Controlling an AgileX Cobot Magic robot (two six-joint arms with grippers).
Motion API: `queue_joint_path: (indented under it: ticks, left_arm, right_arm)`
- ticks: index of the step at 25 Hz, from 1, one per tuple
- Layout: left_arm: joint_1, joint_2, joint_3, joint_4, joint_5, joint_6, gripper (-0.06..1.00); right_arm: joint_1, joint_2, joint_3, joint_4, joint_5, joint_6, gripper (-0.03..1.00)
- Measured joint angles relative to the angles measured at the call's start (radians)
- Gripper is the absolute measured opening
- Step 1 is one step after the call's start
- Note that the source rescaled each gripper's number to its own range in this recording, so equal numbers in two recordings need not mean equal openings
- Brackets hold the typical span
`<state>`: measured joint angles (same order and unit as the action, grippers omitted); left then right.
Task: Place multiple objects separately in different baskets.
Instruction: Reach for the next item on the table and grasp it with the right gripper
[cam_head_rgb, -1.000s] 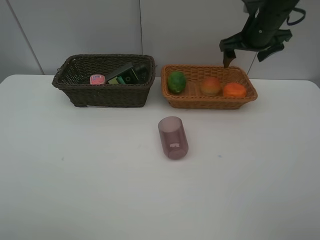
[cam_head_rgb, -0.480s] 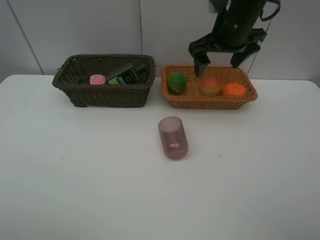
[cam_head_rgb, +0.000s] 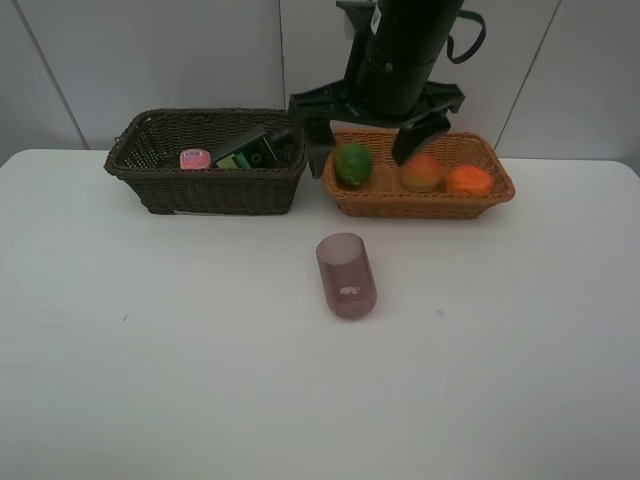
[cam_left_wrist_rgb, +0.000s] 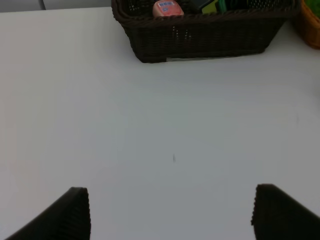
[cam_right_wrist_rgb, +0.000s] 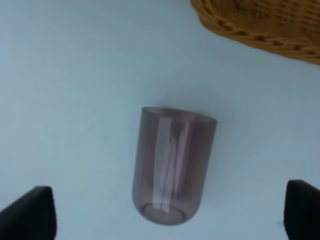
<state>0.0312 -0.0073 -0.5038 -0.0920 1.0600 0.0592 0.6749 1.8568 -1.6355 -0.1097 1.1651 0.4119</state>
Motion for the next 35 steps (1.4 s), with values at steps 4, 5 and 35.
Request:
queue_joint_path:
  ticks: [4,5,35]
  left_arm:
    - [0.000,0.000,0.000,0.000,0.000,0.000,0.75]
    - [0.000,0.000,0.000,0.000,0.000,0.000,0.75]
    - [0.000,0.000,0.000,0.000,0.000,0.000,0.75]
  right_arm:
    - [0.022,0.037,-0.001,0.000,0.048,0.036,1.00]
    - [0.023,0.054,-0.001,0.000,0.049,0.048,1.00]
    - [0.023,0.232,-0.001,0.016,-0.021,0.113,1.00]
